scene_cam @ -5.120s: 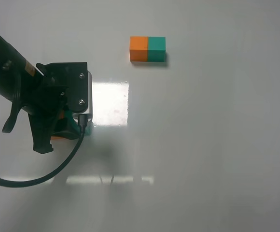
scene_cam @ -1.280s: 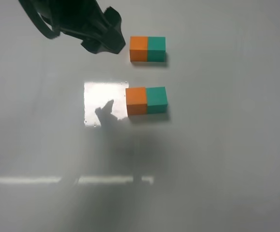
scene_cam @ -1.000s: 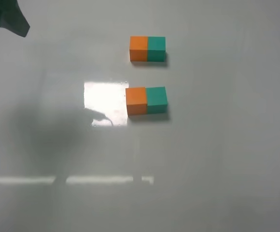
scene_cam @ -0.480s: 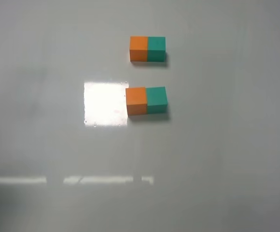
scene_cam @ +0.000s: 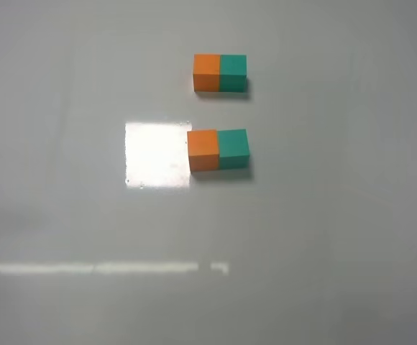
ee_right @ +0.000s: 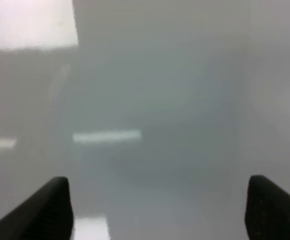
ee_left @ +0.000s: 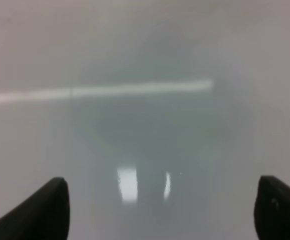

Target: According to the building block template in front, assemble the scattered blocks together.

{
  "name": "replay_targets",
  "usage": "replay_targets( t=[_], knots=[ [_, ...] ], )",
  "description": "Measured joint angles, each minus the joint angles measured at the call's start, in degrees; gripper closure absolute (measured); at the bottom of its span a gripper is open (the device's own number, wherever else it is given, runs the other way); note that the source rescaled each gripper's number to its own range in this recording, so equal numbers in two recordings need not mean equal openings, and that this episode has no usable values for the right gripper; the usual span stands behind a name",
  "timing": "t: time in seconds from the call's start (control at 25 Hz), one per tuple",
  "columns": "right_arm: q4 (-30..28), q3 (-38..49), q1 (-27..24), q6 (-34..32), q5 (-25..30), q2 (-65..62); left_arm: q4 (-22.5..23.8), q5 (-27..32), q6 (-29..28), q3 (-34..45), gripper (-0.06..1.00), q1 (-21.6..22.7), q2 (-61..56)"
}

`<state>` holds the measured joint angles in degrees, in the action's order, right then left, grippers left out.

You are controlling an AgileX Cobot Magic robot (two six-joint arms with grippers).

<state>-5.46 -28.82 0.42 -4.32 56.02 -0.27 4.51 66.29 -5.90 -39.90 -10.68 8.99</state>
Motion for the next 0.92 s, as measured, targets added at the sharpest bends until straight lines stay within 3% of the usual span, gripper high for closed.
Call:
replay_targets(
  t=[0.28,0.48,0.92],
  knots=[
    [0.0,0.0,0.0,0.0,0.0,0.0,-1.25,1.28,-0.2,6.56,0.14,0.01,-9.25],
    [0.0,0.0,0.0,0.0,0.0,0.0,-4.14,-4.9,1.01,10.43,0.14,0.01,-9.25],
    [0.0,0.0,0.0,0.0,0.0,-0.02,-4.09,-5.94,1.07,11.13,0.14,0.06,-9.25]
  ],
)
